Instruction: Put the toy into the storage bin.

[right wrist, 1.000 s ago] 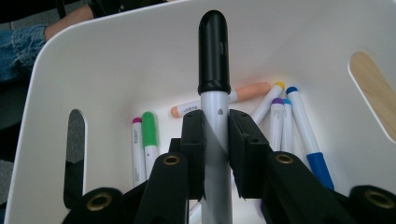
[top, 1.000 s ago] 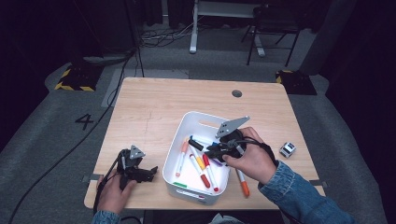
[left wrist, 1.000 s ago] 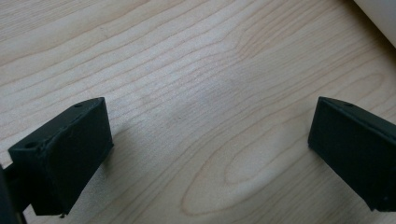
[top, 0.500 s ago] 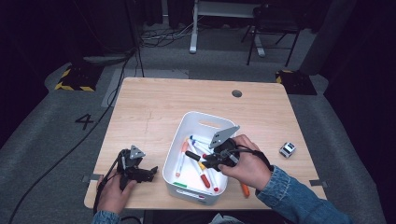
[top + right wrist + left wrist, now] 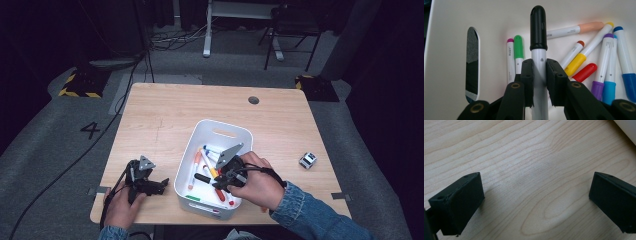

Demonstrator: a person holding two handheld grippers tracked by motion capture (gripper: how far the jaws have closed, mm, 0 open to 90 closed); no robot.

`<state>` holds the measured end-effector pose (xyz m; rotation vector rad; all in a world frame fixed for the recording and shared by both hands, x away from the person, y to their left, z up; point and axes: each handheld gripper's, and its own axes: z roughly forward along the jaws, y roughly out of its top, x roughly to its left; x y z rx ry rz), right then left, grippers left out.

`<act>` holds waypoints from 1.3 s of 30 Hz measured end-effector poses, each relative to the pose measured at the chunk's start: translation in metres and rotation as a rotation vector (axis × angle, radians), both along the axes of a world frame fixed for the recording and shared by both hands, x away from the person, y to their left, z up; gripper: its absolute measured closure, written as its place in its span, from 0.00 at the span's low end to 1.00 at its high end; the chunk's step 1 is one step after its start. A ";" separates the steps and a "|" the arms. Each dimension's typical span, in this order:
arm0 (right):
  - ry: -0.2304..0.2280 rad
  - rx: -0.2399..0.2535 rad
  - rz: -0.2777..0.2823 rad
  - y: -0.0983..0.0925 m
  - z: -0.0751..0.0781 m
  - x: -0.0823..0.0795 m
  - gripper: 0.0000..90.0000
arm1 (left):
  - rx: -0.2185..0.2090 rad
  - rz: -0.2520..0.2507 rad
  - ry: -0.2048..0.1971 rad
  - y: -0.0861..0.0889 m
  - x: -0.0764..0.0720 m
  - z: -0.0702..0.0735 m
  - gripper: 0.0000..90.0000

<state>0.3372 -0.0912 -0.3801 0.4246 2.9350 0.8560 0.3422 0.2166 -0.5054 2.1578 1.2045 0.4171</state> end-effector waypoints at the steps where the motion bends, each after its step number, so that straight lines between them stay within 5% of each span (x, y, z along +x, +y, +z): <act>1: -0.003 -0.004 0.003 0.001 -0.001 0.000 0.85 | 0.000 0.000 0.000 0.000 0.000 0.000 0.00; 5: 0.009 -0.021 0.011 0.004 -0.004 -0.002 0.85 | 0.000 0.000 0.000 0.000 0.000 0.000 0.00; 11: 0.006 0.034 -0.045 0.000 0.000 -0.003 0.63 | 0.002 0.001 -0.001 0.000 0.000 0.000 0.00; 26: -0.076 0.133 -0.134 -0.042 0.029 -0.003 0.61 | 0.001 0.002 0.000 0.000 0.000 0.000 0.00; 39: -0.077 0.179 -0.233 -0.085 0.041 -0.005 0.60 | 0.001 0.002 0.000 0.000 0.000 0.000 0.00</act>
